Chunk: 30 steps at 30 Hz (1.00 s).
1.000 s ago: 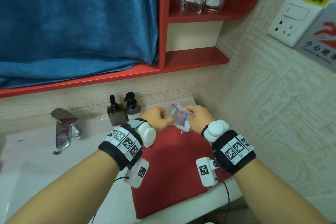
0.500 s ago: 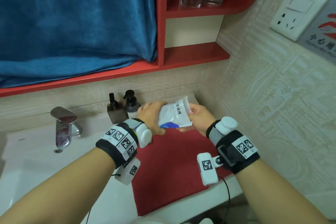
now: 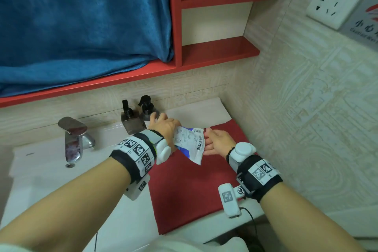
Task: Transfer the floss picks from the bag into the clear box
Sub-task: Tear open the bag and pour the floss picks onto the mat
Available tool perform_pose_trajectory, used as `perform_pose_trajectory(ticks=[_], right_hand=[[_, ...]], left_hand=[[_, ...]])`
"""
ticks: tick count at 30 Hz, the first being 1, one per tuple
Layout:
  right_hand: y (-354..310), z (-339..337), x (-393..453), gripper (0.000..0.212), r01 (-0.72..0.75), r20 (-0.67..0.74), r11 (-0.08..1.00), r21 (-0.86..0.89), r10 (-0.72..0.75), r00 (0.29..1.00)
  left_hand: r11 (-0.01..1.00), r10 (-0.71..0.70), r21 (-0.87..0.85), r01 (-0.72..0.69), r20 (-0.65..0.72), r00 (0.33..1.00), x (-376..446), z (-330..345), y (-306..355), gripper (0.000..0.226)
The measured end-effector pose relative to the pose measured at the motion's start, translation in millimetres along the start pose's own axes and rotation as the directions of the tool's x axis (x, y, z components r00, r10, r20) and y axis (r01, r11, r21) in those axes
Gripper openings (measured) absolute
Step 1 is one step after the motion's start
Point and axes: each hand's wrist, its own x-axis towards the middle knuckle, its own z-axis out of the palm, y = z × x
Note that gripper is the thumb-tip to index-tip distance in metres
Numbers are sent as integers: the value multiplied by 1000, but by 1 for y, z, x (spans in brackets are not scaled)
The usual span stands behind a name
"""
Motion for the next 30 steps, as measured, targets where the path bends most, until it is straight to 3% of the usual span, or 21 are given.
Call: perform_pose_trajectory(ticks=[4, 8, 14, 22, 27, 30], right_hand=[[11, 9, 3, 38, -53, 63, 998, -19, 54, 997], [23, 7, 8, 27, -104, 45, 994, 37, 103, 994], [39, -2, 21, 38, -179, 46, 982, 65, 176, 983], [49, 7, 48, 44, -293, 139, 953, 78, 281, 950], [58, 7, 70, 44, -311, 109, 950, 5, 309, 945], [65, 6, 93, 45, -347, 84, 928, -135, 359, 929]], left_hand=[[988, -13, 152, -3, 105, 994, 11, -3, 15, 72], [985, 7, 170, -37, 175, 984, 20, 3, 24, 89], [978, 93, 158, -137, 256, 962, 30, -8, 39, 102], [975, 111, 155, -156, 266, 958, 54, 0, 34, 65], [975, 104, 152, -161, 323, 941, 69, 10, 24, 68], [981, 98, 123, -152, 363, 927, 86, 24, 13, 67]])
